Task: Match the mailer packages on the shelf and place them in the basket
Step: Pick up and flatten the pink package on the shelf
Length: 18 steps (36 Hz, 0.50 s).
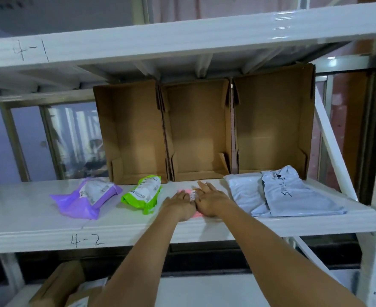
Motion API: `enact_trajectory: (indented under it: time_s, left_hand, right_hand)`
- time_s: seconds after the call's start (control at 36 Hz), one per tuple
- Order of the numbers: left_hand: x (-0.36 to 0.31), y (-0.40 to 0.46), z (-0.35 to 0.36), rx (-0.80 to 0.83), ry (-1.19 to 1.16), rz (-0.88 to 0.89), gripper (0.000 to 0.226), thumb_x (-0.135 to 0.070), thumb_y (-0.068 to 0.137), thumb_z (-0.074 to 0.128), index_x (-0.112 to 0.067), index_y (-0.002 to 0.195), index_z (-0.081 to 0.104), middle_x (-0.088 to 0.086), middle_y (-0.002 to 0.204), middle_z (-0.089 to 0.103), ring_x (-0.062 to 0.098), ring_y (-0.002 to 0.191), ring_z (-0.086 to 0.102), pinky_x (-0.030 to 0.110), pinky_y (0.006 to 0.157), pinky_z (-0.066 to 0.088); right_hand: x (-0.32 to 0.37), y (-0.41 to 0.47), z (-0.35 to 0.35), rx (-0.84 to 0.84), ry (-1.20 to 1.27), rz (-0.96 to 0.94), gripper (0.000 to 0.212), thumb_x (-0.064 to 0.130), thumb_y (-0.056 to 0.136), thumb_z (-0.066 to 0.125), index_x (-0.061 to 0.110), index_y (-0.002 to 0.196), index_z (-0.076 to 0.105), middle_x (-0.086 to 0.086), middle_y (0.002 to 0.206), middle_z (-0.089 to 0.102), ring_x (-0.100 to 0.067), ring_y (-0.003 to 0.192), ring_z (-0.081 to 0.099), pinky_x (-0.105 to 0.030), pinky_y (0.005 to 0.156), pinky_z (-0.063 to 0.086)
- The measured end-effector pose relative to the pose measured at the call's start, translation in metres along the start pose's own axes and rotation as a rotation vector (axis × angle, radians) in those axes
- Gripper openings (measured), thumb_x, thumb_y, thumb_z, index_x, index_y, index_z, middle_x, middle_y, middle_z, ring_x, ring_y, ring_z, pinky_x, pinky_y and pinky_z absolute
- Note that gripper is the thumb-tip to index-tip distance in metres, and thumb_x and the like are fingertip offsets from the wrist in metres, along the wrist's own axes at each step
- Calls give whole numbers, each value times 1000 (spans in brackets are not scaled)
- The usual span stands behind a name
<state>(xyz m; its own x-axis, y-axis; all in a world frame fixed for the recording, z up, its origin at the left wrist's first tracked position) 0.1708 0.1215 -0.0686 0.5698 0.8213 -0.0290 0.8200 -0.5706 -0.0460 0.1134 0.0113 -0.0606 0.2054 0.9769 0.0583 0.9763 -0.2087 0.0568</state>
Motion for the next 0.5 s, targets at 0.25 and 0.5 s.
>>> enact_trajectory:
  time_s: [0.25, 0.5]
  left_hand:
    - [2, -8, 4, -42, -44, -1, 59, -42, 101, 13, -18, 155, 3, -2, 162, -5, 13, 149, -3, 41, 121, 4]
    - [4, -28, -7, -331, -236, -107, 42, -23, 102, 29, -4, 136, 45, 16, 144, 38, 31, 134, 35, 39, 108, 33]
  right_hand:
    - [2, -8, 2, -110, -46, 15, 56, 42, 102, 22, 27, 155, 15, 1, 164, -1, -22, 150, 1, -49, 119, 7]
    - [36, -55, -33, -423, -186, 86, 46, 43, 97, 38, 15, 128, 56, -9, 130, 54, -26, 123, 44, -42, 96, 35]
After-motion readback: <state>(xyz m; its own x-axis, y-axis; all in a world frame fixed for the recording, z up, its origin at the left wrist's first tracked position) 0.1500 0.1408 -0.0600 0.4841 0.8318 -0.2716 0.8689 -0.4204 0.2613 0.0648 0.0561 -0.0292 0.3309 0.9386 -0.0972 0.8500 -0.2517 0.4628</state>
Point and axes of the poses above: each hand's wrist, its own y-axis towards the middle knuckle, its own z-axis out of the palm, x = y × z, the point moved 1 cm from there along y, towards the middle knuckle
